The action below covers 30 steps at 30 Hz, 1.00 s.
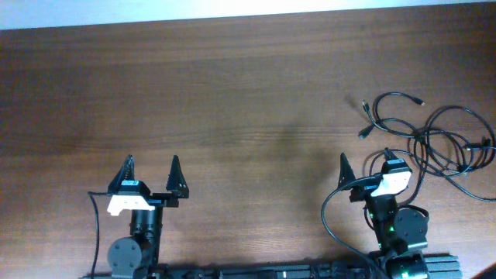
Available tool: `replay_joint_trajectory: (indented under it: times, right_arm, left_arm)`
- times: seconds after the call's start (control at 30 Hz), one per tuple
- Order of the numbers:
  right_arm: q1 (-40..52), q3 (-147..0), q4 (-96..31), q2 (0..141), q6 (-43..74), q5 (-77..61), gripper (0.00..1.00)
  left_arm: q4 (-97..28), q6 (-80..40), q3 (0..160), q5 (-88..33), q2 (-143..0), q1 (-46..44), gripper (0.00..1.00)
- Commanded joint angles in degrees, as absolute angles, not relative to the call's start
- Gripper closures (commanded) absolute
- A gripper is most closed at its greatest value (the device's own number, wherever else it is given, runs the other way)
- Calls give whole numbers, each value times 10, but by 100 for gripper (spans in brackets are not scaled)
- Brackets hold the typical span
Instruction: Untangle cables
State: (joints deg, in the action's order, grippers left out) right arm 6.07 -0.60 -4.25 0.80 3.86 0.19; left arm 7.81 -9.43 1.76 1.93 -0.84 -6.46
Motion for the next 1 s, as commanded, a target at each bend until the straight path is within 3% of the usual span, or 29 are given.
replay_joint_trajectory:
  times: [0.0,0.23,0.97]
  right_arm:
    - [63,-3,-46,3,35,5,2]
    - [63,-3,-46,3,35,5,1]
    - [63,-3,-46,3,35,5,2]
  left_arm:
    - [87,-34,5,-7,-3,-54,1]
    - [-50,3,5,-22,-3,-55,1]
    - [-46,3,5,-22,-4,-55,1]
